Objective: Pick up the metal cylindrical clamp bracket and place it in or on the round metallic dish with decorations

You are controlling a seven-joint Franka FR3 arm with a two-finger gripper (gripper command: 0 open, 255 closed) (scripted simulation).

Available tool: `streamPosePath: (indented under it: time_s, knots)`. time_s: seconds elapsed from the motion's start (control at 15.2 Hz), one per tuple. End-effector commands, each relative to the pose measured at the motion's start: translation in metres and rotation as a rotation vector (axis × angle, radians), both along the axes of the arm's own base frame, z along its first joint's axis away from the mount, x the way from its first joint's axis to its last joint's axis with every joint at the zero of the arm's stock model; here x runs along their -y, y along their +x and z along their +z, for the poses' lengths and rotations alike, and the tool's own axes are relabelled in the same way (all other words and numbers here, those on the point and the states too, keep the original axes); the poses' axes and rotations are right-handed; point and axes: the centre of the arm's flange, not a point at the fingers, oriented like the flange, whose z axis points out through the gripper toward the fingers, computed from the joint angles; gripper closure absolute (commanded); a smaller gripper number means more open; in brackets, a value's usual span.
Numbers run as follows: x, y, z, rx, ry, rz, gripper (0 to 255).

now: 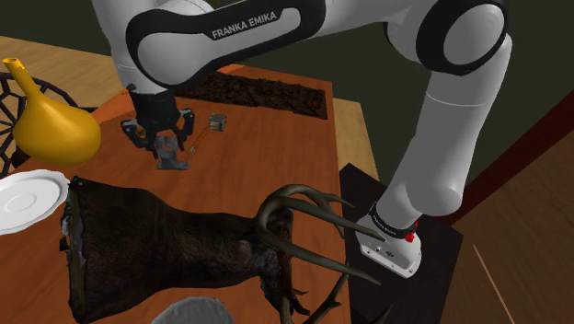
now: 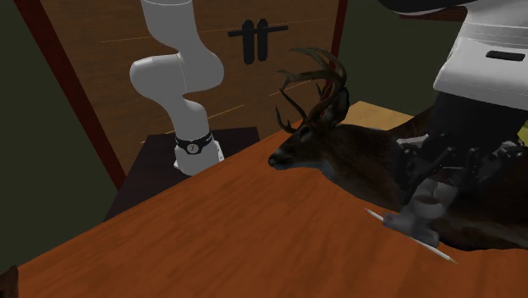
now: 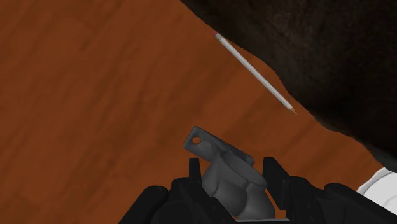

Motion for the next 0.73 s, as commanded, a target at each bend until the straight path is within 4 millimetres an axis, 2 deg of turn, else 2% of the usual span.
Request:
streamPosePath:
  time_s: [0.0, 0.66]
  knots:
    - [-0.013, -0.023, 0.001, 0.000, 0.000, -0.001, 255]
    - [-0.075, -0.140, 0.006, 0.000, 0.000, -0.001, 255]
